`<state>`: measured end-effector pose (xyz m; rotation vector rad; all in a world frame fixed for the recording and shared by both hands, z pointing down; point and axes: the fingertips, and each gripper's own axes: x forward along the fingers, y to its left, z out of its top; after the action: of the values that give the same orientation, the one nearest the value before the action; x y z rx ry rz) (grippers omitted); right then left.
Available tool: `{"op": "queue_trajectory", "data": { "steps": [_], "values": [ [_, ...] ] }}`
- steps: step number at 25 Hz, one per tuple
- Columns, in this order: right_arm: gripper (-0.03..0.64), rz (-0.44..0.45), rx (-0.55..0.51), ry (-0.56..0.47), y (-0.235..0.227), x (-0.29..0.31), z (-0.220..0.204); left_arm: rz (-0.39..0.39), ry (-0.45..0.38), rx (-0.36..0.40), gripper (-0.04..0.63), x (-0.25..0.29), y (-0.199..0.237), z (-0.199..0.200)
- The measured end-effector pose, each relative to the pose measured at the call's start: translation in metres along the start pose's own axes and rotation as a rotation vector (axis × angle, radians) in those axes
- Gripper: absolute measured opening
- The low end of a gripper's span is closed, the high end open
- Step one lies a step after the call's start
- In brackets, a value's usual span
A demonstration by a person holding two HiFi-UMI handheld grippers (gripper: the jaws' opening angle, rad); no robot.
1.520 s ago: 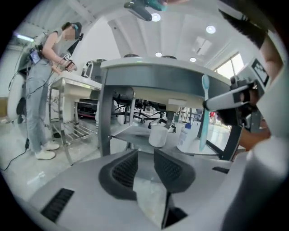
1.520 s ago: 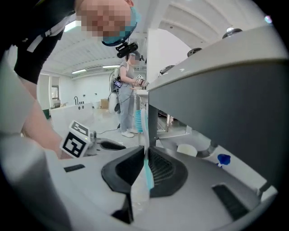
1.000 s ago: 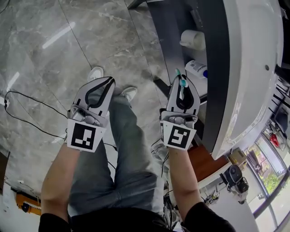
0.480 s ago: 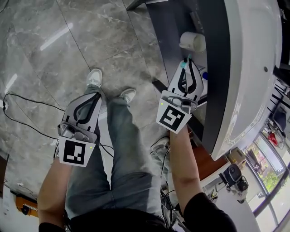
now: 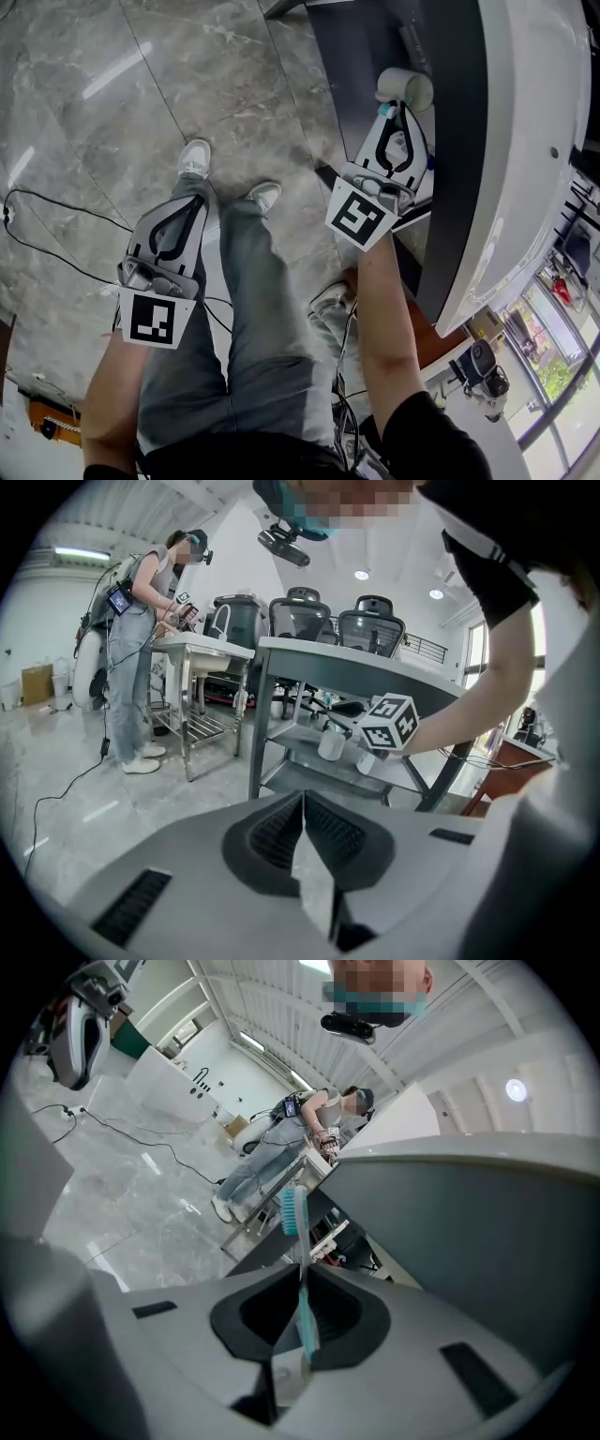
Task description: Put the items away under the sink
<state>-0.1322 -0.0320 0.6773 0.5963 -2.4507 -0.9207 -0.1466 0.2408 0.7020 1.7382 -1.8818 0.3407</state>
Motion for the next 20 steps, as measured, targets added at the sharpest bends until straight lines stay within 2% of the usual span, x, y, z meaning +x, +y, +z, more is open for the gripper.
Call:
{"op": "queue_trajectory", "data": {
  "steps": [8,12,20],
  "values": [
    [0.051,-0.022,0.084,0.081,-0.011,0.024,-0.03,0.024,-0.002,-0.005,0.028,-0.002,0.009,0.0],
    [0.051,-0.013,0.077,0.094,-0.007,0.033,-0.045,0.034,0.0,-0.01,0.028,-0.003,0.012,-0.003],
    [0.051,-0.02,0.065,0.186,-0.003,0.04,-0.071,0.039,0.008,-0.033,0.027,-0.006,0.017,-0.008]
  ]
}}
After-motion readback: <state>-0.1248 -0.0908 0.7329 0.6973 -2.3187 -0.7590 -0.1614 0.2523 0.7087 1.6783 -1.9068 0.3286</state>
